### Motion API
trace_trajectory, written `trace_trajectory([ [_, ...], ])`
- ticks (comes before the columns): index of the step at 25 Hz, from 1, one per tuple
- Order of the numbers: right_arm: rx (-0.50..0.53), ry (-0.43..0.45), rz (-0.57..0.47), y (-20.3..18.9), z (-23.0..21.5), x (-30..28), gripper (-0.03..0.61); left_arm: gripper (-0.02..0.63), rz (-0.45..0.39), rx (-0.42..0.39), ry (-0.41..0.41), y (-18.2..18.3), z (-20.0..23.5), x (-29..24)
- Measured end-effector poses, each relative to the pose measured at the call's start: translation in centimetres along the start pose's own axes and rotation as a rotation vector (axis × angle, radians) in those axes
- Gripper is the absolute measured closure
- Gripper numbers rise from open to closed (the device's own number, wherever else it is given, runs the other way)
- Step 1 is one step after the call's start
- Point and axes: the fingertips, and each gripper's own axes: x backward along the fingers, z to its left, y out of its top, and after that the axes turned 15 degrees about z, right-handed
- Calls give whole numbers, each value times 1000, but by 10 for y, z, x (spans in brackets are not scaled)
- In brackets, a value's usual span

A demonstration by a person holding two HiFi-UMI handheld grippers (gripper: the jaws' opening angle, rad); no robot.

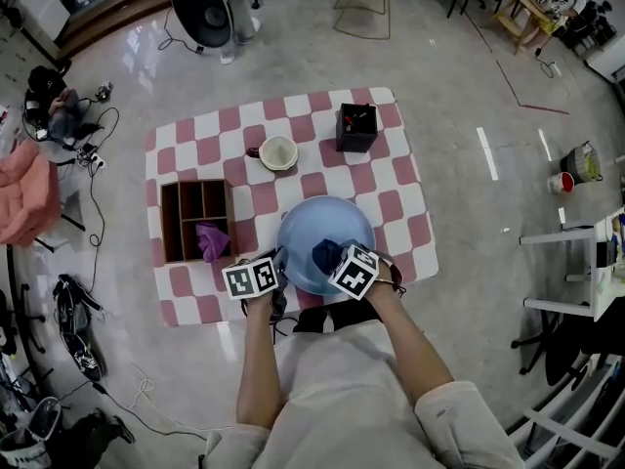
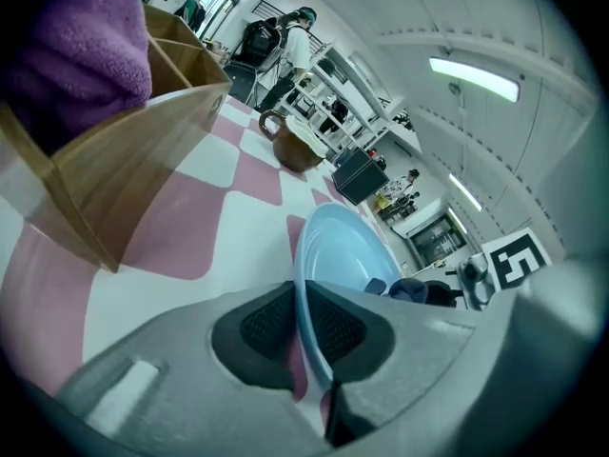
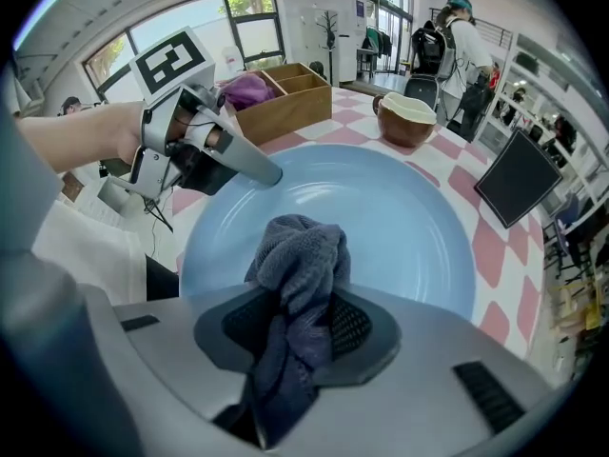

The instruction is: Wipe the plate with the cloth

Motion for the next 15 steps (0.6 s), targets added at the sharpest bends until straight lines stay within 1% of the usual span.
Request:
trace_trajectory([
  [2, 13, -18, 1, 2, 1, -1, 459, 578, -10, -9, 20, 0, 1, 1],
  [4, 17, -31, -8, 2, 2, 0, 459, 578, -23, -45, 66, 1, 2, 2],
  [9, -39, -23, -87, 0, 0, 0, 457, 577, -66, -160, 238, 8, 2, 8],
  [12, -81, -6, -129, 0, -1, 0, 456, 566, -138, -221, 374, 14, 0, 18],
  [14, -103, 2, -153, 1, -3, 2, 456, 557, -208, -272, 475, 19, -7, 29],
  [15, -114, 3, -171, 2, -4, 5, 456, 557, -254, -285, 513, 22, -12, 37],
])
